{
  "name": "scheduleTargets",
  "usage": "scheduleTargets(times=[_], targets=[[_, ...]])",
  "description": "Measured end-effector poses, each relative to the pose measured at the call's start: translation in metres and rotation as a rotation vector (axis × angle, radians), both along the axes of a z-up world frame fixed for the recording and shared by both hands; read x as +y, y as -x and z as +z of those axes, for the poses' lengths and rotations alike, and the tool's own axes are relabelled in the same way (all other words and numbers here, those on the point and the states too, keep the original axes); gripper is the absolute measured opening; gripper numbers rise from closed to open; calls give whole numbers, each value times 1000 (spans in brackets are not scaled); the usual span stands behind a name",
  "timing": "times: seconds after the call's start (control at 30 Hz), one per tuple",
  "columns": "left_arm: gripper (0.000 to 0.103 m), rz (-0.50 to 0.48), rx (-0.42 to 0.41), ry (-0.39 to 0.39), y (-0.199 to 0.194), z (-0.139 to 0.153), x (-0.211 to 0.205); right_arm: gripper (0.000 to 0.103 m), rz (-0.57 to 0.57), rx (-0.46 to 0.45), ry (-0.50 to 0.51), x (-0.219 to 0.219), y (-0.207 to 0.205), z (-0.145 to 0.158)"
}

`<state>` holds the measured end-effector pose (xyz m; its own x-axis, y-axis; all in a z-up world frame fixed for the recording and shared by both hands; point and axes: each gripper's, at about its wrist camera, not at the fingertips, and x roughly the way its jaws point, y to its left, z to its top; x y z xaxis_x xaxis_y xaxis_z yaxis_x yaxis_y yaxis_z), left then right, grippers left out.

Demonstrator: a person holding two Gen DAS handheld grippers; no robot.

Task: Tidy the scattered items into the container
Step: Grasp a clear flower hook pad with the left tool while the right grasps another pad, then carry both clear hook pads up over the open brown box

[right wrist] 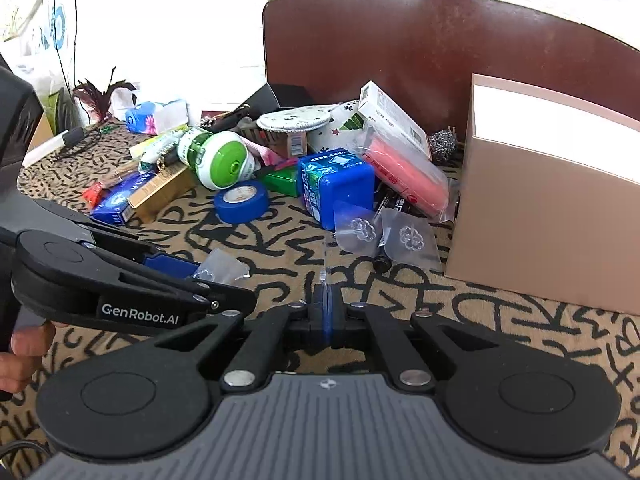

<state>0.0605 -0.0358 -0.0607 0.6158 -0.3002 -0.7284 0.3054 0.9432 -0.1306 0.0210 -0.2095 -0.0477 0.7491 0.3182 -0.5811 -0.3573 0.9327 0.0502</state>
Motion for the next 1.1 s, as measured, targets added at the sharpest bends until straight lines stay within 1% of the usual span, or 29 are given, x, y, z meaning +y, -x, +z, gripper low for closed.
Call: scheduleTargets(times=[0.2,0.37,0.43,0.5,0.57,0.63,0.67,0.7,0.77,0.8,0.87,0.97,1.1], targets=[[40,-20,-28,7,14,16,-2,0,3,-12,-46,-7,15,10],[41,-57,-77,5,20,40,-14,0,-3,-52,-63,-15,24,25],[41,-74,-108,-1,22,49,-21,0,-10,-68,-65,-19,24,31],[41,-85,-135,-10,24,55,-26,1,-16,-74,-58,-22,24,30],[41,-86,-139,-21,24,54,-29,2,-10,-58,-49,-21,23,24],[41,-70,-127,-45,24,48,-27,6,-8,-45,-51,-18,24,17],[41,-56,-115,-48,23,45,-24,21,6,-29,-47,-16,24,14],[41,-42,-97,-40,21,42,-19,40,23,-11,-40,-13,23,10],[41,-15,-74,-25,19,38,-7,58,58,3,-7,-6,24,3],[41,-3,-73,-25,19,37,-1,64,69,4,3,-2,25,1],[42,19,-71,-21,19,35,10,71,86,20,1,5,24,-3],[43,40,-59,-9,19,33,22,71,108,32,9,18,20,-9],[44,50,-48,-3,19,30,29,72,136,35,57,38,14,-18]])
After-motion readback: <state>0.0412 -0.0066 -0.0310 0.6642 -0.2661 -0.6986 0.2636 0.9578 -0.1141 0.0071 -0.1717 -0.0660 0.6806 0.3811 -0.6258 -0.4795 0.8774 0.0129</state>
